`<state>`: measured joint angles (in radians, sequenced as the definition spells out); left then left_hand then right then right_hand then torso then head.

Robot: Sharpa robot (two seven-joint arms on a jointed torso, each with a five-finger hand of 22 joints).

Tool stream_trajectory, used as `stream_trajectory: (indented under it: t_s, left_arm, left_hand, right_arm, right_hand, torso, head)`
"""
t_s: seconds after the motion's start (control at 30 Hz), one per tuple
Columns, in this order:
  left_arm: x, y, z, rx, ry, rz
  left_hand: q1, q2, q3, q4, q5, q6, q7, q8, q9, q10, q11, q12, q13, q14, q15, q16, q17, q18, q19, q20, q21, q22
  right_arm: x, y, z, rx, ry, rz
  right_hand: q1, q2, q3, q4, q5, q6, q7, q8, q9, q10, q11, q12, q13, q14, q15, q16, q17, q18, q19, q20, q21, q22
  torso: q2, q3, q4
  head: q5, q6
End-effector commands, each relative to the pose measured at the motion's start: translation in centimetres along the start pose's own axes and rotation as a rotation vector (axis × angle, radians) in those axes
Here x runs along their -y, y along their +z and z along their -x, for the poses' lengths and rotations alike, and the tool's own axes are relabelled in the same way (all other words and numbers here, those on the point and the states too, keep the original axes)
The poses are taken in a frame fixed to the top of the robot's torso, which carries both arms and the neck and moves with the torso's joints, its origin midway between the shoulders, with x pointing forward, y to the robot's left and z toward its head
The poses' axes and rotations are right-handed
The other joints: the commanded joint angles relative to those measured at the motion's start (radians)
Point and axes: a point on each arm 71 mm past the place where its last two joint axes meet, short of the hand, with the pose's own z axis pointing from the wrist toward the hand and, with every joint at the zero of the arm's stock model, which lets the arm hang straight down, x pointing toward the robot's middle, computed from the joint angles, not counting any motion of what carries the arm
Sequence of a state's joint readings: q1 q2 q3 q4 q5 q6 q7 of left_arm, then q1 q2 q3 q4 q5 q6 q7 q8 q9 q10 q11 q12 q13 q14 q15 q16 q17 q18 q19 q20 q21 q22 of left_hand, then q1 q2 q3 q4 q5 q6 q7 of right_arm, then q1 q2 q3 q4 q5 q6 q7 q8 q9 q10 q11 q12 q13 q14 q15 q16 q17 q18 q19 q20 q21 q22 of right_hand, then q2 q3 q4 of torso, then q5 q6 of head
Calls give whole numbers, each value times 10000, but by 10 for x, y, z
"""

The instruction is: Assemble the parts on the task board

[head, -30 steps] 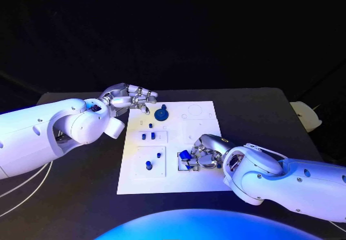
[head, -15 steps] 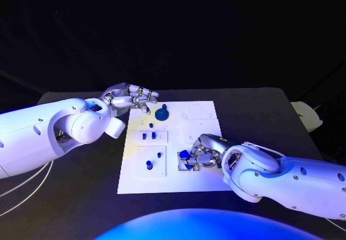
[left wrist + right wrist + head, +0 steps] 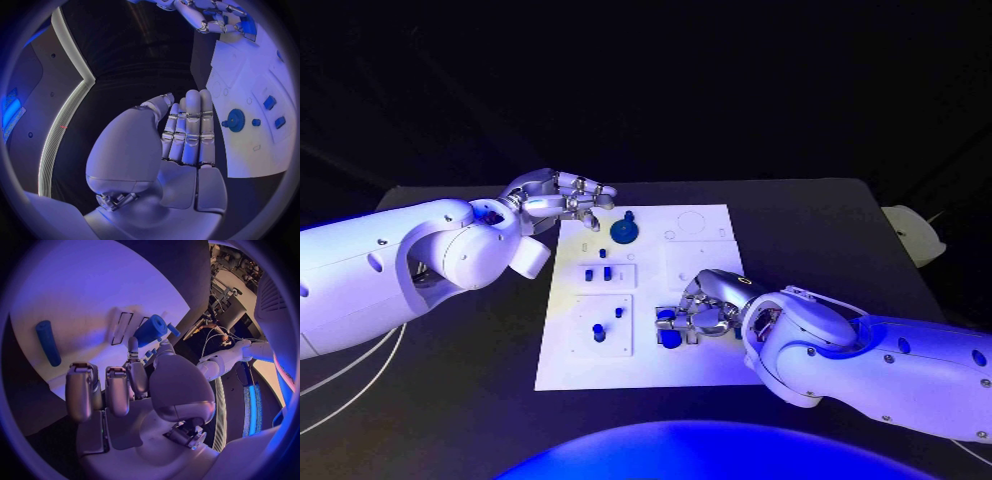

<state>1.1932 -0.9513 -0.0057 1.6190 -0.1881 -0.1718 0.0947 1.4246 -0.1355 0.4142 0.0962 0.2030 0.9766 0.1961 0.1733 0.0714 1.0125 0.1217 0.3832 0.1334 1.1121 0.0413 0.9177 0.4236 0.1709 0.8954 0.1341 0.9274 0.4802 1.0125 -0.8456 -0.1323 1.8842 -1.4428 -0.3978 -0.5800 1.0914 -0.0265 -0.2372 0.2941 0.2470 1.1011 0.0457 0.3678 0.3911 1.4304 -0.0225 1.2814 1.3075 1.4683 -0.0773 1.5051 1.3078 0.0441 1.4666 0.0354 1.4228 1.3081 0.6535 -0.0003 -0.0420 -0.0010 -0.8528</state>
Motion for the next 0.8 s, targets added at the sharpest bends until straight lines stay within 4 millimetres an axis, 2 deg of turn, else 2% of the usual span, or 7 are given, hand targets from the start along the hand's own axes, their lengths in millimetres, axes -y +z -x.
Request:
stream_trajectory:
  t_s: [0.03, 0.13, 0.27, 0.33, 0.43, 0.7, 0.8]
  left_arm:
    - [1, 0, -1, -136, -58, -17]
    - [0, -1, 0, -119, -56, -13]
    - [0, -1, 0, -99, -53, -9]
    - [0, -1, 1, -88, -52, -5]
    - [0, -2, 1, -79, -51, 0]
    - [0, -2, 3, -56, -48, 14]
    - [0, -2, 3, -43, -46, 26]
  left_hand:
    - [29, 54, 61, -6, -5, -107, 14, 74, 12, -77, 9, 53, 13, -36, 40, -35, 7, 146, 66, 51, -70, -32]
    - [53, 60, 71, -20, -3, -110, 15, 77, 13, -84, 9, 58, 13, -40, 39, -37, 6, 146, 72, 48, -73, -36]
    - [53, 60, 71, -20, -3, -110, 15, 77, 13, -84, 9, 58, 13, -40, 39, -37, 6, 146, 72, 48, -73, -36]
    - [53, 60, 71, -20, -3, -110, 15, 77, 13, -84, 9, 58, 13, -40, 39, -37, 6, 146, 72, 48, -73, -36]
    - [53, 60, 71, -20, -3, -110, 15, 77, 13, -84, 9, 58, 13, -40, 39, -37, 6, 146, 72, 48, -73, -36]
    - [54, 61, 72, -21, -3, -110, 15, 78, 13, -84, 9, 59, 13, -40, 39, -37, 6, 146, 73, 48, -73, -36]
    - [73, 68, 80, -30, -3, -112, 17, 84, 14, -90, 11, 67, 13, -43, 38, -36, 6, 145, 80, 45, -77, -41]
  right_arm:
    - [-1, 0, 2, 329, -381, 156]
    - [-3, -1, 3, 386, -539, 256]
    - [-5, -4, 4, 501, -631, 390]
    - [-5, -6, 4, 553, -625, 447]
    - [-6, -10, 5, 614, -587, 520]
    - [-3, -23, 8, 443, -717, 589]
    - [-1, -26, 8, 307, -835, 555]
  right_hand:
    - [-231, -130, 30, 0, -182, -123, 22, 6, 52, -66, -3, -104, -51, 725, -55, -70, 1157, -111, 428, -55, -106, 2191]
    - [-411, -327, 185, 13, -363, -164, 30, 19, 120, -84, 6, -141, -64, 721, -47, -85, 1134, -104, 414, -46, -140, 2183]
    - [-475, -286, 315, 9, -383, -168, 28, 36, 162, -66, 3, -114, -30, 725, -46, -79, 1149, -111, 427, -44, -108, 2192]
    - [-393, -126, 439, -14, -125, -160, 16, 59, 210, -35, -7, -71, 16, 733, -53, -63, 1182, -119, 445, -47, -66, 2204]
    - [-293, -45, 487, -27, 165, -154, 2, 81, 263, 1, -18, -23, 70, 742, -63, -46, 1215, -131, 469, -54, -8, 2220]
    - [645, 65, 617, -237, 977, -120, -60, 155, 425, 125, -76, 158, 262, 766, -112, 12, 1327, -162, 531, -95, 147, 2263]
    - [898, 59, 624, -300, 1088, -123, -67, 163, 459, 147, -83, 192, 301, 768, -118, 18, 1338, -171, 546, -104, 186, 2274]
  torso:
    - [1, 3, -8]
    - [-1, 4, -6]
    - [-3, 11, 0]
    - [-2, 9, -2]
    - [-3, 9, -7]
    - [-7, 5, -3]
    - [-6, 6, -7]
  head:
    - [19, 11]
    - [21, 9]
    - [23, 5]
    - [22, 7]
    - [26, 10]
    - [45, 5]
    - [61, -3]
